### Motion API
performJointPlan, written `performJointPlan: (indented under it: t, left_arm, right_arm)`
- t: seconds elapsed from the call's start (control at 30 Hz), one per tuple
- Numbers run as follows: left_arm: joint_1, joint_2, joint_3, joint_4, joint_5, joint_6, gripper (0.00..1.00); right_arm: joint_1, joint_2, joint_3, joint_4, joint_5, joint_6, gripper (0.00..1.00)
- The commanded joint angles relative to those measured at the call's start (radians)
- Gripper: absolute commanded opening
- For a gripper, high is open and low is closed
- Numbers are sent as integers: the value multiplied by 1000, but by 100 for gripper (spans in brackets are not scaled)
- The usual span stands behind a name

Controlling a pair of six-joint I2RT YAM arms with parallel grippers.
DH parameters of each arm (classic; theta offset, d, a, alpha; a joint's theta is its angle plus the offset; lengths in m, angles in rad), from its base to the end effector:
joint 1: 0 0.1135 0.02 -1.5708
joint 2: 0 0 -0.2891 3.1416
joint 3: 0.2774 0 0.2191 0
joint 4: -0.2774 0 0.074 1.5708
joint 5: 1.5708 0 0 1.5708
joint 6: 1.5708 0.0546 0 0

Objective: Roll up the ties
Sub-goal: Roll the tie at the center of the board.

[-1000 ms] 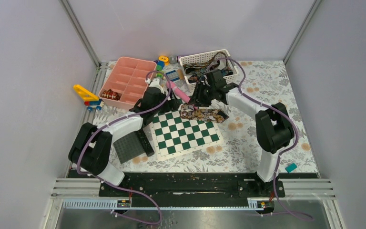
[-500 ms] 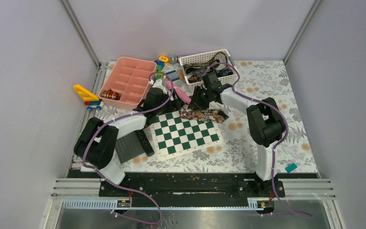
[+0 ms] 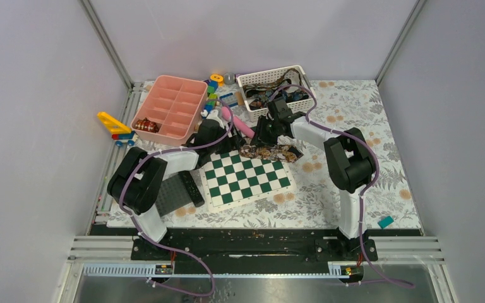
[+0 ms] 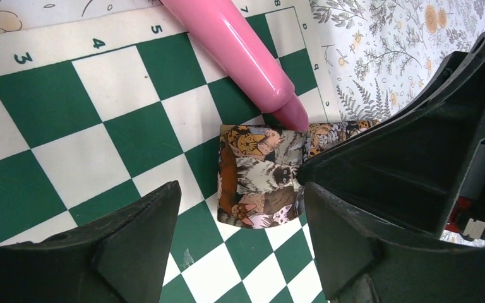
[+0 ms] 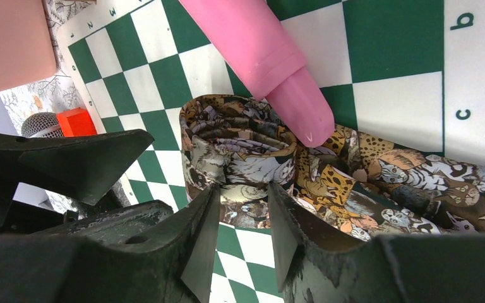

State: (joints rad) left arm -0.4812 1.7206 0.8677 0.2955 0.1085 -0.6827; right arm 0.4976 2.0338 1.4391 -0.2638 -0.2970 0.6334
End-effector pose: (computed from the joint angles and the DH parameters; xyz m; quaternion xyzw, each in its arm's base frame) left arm 0.3127 -0.1699 0.2123 -0.0616 0.8713 -0.3060 0.3788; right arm 0.3788 0.2240 0.2083 0.0114 0.9283 0.3019 0.2168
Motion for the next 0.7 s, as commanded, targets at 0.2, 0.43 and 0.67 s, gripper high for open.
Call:
performJointPlan:
  t: [0.2, 0.43, 0.67]
  left_arm:
    - [2, 43, 9, 108, 74, -31, 71]
    - [-13, 67, 16, 138, 117, -37, 69]
    - [-32, 79, 7, 159, 132, -36, 68]
  right_arm:
    - [10, -9, -13, -28, 40, 13, 41]
    - [10, -13, -30, -27, 43, 28, 40]
    - [10, -20, -44, -25, 55, 37, 39]
